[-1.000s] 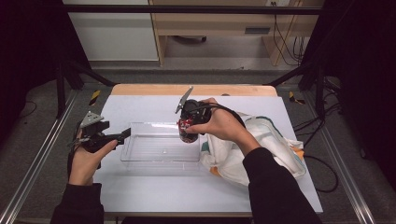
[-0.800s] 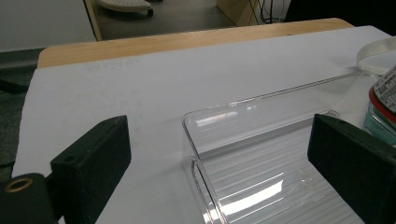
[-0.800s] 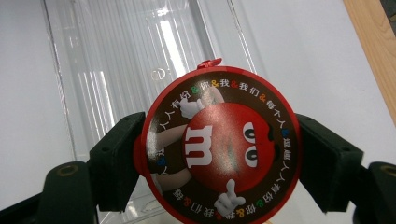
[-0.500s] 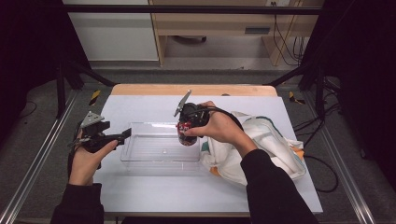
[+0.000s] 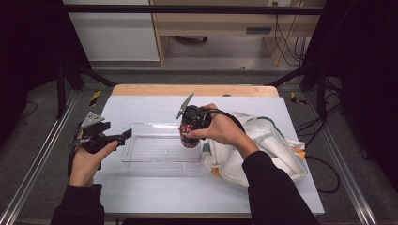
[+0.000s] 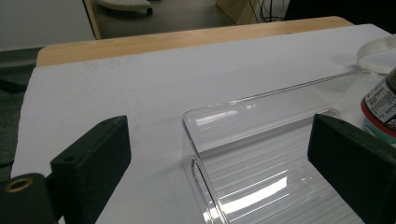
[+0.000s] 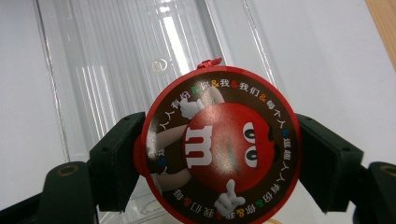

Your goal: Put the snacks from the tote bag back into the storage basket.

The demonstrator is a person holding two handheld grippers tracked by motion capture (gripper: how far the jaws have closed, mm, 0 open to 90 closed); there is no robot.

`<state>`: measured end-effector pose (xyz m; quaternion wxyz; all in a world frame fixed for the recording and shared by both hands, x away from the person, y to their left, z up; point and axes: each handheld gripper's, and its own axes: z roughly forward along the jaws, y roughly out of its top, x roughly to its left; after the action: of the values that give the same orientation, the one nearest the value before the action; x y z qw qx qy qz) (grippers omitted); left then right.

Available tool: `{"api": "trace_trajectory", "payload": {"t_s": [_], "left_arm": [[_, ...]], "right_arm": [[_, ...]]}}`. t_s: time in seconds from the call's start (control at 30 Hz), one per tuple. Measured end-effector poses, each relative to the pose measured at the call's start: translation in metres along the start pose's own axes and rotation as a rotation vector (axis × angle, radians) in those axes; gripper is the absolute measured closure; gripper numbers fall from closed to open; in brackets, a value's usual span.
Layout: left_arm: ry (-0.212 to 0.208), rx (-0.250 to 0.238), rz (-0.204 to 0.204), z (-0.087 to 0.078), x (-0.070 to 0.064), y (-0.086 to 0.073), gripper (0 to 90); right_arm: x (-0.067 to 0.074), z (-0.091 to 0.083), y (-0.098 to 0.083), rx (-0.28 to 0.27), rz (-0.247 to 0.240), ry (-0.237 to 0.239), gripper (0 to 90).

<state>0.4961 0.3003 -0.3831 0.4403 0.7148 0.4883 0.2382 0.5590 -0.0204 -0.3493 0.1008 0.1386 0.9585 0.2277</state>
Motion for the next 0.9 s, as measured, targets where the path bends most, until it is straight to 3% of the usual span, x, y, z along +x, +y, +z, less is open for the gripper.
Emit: {"api": "trace_trajectory", "payload": {"t_s": [0.9], "left_arm": [[-0.003,0.01,0.007,0.002,-0.001,-0.001,6.3]], "right_arm": [[0.002,0.012,-0.007,0.01,-0.009,-0.007,24.4]]}}
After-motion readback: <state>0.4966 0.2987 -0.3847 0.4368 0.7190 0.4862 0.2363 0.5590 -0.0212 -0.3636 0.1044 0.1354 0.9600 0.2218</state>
